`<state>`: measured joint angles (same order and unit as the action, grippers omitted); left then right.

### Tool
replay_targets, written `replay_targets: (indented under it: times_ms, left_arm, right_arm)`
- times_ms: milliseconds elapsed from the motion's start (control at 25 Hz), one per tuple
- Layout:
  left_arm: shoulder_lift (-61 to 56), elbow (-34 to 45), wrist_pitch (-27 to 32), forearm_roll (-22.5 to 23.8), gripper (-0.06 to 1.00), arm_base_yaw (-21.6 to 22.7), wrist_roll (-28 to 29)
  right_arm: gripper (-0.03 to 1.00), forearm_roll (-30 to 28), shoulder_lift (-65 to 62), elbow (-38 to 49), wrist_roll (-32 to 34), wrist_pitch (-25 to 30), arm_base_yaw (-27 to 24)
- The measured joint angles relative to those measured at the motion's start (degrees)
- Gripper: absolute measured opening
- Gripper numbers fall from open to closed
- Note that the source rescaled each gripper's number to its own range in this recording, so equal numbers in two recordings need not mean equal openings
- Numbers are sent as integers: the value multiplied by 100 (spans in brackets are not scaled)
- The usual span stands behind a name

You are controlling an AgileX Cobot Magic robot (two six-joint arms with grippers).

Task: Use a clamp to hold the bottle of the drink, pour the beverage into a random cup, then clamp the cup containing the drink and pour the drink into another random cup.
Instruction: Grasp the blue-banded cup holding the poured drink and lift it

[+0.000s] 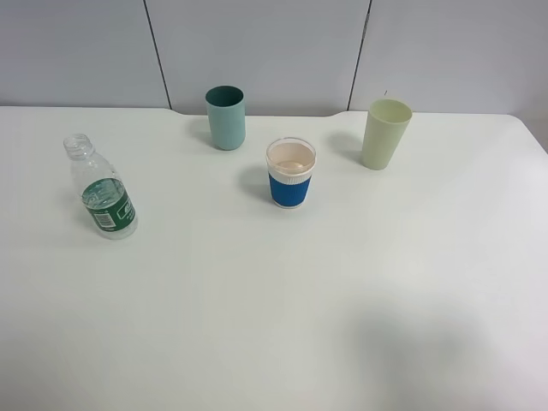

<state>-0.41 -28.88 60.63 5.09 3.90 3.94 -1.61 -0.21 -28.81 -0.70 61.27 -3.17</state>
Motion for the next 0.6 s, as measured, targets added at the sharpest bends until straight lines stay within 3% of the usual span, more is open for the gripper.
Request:
replay_targets:
  times_ms: [600]
  left_arm:
    - [0, 0, 0, -7, 100, -2, 0]
  right_arm:
    - [99, 0, 0, 0, 0, 0, 0]
